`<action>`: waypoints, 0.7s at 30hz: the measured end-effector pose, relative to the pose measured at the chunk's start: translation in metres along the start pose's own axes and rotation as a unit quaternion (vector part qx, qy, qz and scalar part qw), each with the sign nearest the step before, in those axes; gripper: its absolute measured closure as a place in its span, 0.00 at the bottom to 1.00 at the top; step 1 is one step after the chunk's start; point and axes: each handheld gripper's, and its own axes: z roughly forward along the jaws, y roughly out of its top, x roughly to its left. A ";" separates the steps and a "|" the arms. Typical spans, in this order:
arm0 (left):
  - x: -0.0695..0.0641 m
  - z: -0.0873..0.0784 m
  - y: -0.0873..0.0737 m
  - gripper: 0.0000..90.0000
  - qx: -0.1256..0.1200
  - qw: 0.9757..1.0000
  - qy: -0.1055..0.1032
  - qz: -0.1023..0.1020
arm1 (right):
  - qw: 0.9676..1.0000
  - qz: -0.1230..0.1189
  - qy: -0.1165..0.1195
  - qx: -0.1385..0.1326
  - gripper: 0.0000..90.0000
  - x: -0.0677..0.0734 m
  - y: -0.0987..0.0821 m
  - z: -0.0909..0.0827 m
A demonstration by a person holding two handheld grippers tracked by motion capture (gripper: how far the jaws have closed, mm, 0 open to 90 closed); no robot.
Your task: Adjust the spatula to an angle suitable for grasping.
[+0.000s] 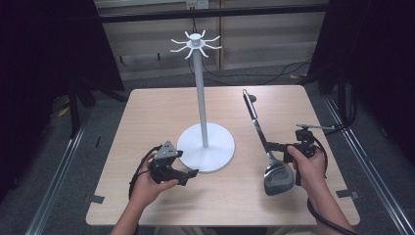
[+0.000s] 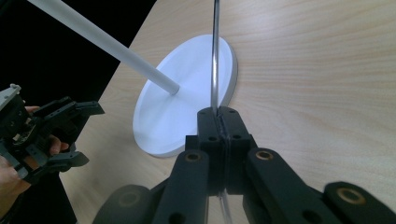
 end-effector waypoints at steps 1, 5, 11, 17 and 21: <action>0.000 0.000 0.000 0.10 0.000 1.000 0.000 0.000 | 1.000 -0.003 0.004 -0.005 0.99 0.000 0.000 -0.001; -0.006 0.002 0.009 0.11 -0.009 1.000 -0.016 -0.009 | 1.000 -0.013 0.015 -0.019 0.99 0.001 -0.002 -0.005; -0.019 0.011 0.024 0.14 -0.019 0.999 -0.041 -0.011 | 0.999 -0.018 0.029 -0.036 0.99 0.002 -0.006 -0.010; -0.032 0.025 0.044 0.16 -0.036 0.997 -0.060 -0.032 | 0.997 -0.039 0.051 -0.047 0.99 0.004 -0.010 -0.012; -0.045 0.039 0.063 0.18 -0.044 0.996 -0.077 -0.031 | 0.993 -0.061 0.075 -0.061 0.99 0.008 -0.012 -0.014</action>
